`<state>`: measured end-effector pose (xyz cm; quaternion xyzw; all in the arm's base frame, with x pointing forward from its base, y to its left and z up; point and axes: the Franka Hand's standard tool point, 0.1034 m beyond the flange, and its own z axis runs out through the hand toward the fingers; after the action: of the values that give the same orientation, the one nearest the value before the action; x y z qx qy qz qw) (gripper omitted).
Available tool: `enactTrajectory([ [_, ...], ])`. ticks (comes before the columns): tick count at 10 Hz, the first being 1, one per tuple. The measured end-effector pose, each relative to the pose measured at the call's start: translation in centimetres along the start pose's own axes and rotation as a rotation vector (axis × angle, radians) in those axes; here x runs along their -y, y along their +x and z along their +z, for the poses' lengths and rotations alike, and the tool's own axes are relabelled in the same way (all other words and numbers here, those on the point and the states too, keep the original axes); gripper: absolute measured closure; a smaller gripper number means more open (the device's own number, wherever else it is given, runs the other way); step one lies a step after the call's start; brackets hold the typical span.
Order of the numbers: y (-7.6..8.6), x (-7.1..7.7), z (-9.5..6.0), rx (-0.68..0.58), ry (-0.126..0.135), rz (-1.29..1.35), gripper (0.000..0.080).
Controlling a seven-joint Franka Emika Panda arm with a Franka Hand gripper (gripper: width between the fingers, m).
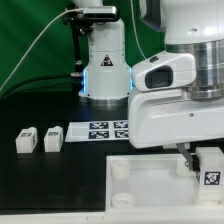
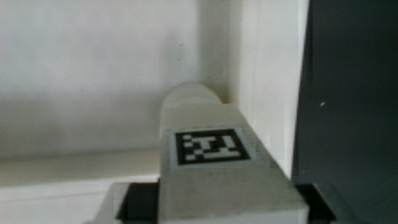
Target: Assemble one leg
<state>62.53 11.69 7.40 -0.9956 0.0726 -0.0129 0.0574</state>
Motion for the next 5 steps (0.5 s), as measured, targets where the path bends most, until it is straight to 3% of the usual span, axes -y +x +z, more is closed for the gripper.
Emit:
enactTrajectory([
  [2, 0.11, -0.19, 0.04, 0.000, 0.009, 0.219, 0.0499],
  [4, 0.13, -0.18, 0.08, 0.004, 0.021, 0.636, 0.0499],
  [5, 0.01, -0.10, 0.27, 0.024, 0.042, 0.890, 0.0499],
])
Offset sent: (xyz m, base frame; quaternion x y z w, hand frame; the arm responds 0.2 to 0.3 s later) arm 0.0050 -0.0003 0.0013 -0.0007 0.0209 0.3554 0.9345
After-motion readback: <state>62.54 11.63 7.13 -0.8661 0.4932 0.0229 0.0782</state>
